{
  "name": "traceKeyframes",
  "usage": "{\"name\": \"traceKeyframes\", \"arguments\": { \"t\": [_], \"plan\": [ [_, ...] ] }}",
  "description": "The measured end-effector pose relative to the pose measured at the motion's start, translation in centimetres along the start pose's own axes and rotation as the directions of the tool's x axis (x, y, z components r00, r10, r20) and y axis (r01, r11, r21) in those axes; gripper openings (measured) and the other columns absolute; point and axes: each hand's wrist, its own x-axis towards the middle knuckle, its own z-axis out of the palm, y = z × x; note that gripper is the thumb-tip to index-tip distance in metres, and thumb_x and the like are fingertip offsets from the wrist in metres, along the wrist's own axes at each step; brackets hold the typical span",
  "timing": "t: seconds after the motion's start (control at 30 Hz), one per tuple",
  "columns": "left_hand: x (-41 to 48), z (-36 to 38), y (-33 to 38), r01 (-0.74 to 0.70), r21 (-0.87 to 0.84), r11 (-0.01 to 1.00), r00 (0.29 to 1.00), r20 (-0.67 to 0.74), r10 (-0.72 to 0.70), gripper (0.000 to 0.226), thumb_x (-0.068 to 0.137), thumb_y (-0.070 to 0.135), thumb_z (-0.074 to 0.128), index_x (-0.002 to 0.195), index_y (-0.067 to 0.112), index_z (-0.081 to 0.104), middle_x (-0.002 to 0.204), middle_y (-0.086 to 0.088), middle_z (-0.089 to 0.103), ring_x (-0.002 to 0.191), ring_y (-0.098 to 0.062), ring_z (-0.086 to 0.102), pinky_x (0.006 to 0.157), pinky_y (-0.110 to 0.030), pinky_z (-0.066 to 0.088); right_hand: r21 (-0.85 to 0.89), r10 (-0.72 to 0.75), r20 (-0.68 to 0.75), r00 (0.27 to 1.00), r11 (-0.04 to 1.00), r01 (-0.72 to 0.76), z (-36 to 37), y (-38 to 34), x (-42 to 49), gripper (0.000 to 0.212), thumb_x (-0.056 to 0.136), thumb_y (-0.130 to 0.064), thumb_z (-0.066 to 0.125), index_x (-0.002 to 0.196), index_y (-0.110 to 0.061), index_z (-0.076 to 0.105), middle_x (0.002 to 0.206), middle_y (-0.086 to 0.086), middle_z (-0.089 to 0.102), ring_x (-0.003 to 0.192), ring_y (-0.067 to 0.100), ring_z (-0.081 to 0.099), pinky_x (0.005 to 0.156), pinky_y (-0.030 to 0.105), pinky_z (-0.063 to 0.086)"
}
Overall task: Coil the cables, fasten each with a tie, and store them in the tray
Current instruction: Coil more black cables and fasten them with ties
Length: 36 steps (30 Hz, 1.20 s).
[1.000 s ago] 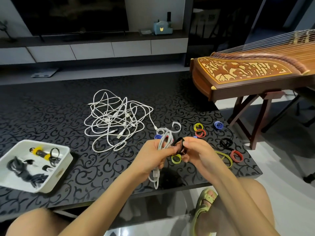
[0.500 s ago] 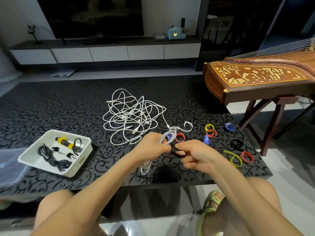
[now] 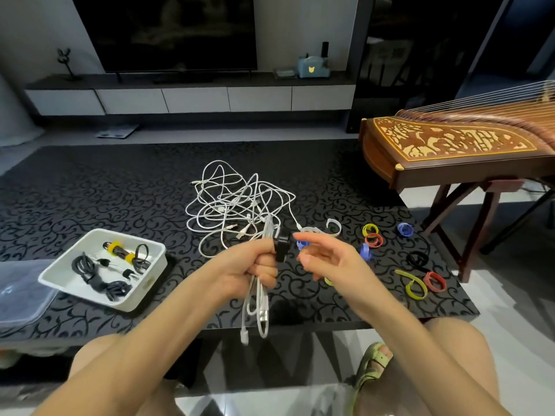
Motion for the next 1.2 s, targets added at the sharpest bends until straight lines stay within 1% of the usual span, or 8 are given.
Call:
{"name": "traceKeyframes", "arguments": {
  "t": [0.23,0.4,0.6,0.7,0.83,0.93,1.1,1.2],
  "plan": [
    [-1.2,1.1,-0.5,-0.102,0.322,0.941,0.993,0.086,0.078,0.038,0.094,0.009,0.048,0.057,0.019,0.046,0.043,0.01,0.022,0.035,-0.002,0.019,0.037,-0.014,0.024,-0.187,-0.234,-0.038,0.972,0.957,0.223,0.9,-1.0,0.2,0.023,0.088,-0.004,0.062,0.084,-0.026,0.068,0.073,-0.005,0.06,0.064,0.015,0.053,0.062,0.021,0.043],
    [-1.9,1.2,-0.7,-0.252,0.532,0.808,0.968,0.138,0.211,0.034,0.09,0.004,0.056,0.062,0.017,0.041,0.045,0.007,0.028,0.038,-0.007,0.027,0.042,-0.018,0.032,0.292,0.048,-0.127,0.991,0.956,-0.009,0.5,-1.4,0.5,0.044,0.083,-0.046,0.048,0.074,-0.01,0.073,0.067,0.01,0.067,0.052,0.012,0.055,0.048,0.021,0.047],
    [-1.9,1.4,-1.3,-0.368,0.55,0.749,0.928,0.165,0.335,0.033,0.087,0.006,0.063,0.06,0.018,0.049,0.047,0.006,0.037,0.04,-0.008,0.033,0.042,-0.018,0.034,0.562,0.296,-0.088,0.951,0.803,-0.198,0.9,-1.5,0.4,0.045,0.095,-0.04,0.043,0.092,-0.001,0.066,0.067,0.009,0.068,0.046,0.007,0.054,0.043,0.018,0.043],
    [-2.0,1.9,-1.3,-0.404,0.574,0.713,0.907,0.151,0.392,0.017,0.086,0.011,0.065,0.069,0.013,0.064,0.059,-0.006,0.052,0.046,-0.009,0.038,0.044,-0.018,0.033,0.64,0.251,-0.064,0.966,0.753,-0.154,1.9,-1.3,0.0,0.039,0.085,-0.025,0.058,0.108,0.007,0.061,0.076,0.005,0.066,0.05,0.003,0.054,0.048,0.013,0.045],
    [-2.5,2.0,-1.0,-0.37,0.535,0.759,0.922,0.109,0.372,0.02,0.09,0.017,0.062,0.074,0.006,0.055,0.051,-0.005,0.037,0.042,-0.009,0.029,0.043,-0.019,0.032,0.638,0.114,-0.164,0.98,0.77,0.017,2.4,-0.9,-0.5,0.019,0.089,0.001,0.052,0.102,0.002,0.065,0.083,0.009,0.069,0.066,0.008,0.062,0.063,0.018,0.053],
    [-2.6,1.9,-0.7,-0.32,0.446,0.836,0.944,0.075,0.321,0.038,0.097,0.014,0.051,0.059,0.017,0.048,0.043,0.008,0.027,0.037,-0.006,0.023,0.04,-0.017,0.031,0.507,-0.003,-0.156,0.988,0.858,0.083,2.5,-1.0,-1.1,0.036,0.084,0.016,0.046,0.097,-0.007,0.07,0.087,0.005,0.071,0.077,0.009,0.063,0.067,0.018,0.051],
    [-3.0,2.0,-0.8,-0.309,0.473,0.825,0.951,0.156,0.267,0.036,0.091,0.012,0.057,0.058,0.018,0.045,0.042,0.009,0.026,0.036,-0.005,0.023,0.039,-0.016,0.031,0.137,-0.115,-0.231,0.966,0.979,0.149,2.1,-1.7,-1.0,0.031,0.082,0.013,0.058,0.083,-0.016,0.07,0.078,-0.004,0.07,0.075,0.008,0.064,0.067,0.017,0.05],
    [-3.2,2.3,-0.7,-0.375,0.51,0.774,0.927,0.204,0.314,0.023,0.085,0.024,0.066,0.068,0.012,0.057,0.043,0.008,0.03,0.038,-0.006,0.026,0.041,-0.017,0.032,0.165,-0.078,-0.282,0.956,0.978,0.129,2.1,-1.9,-0.7,0.015,0.087,-0.003,0.061,0.082,-0.009,0.074,0.084,0.014,0.071,0.074,0.021,0.062,0.067,0.025,0.05]
  ]
}}
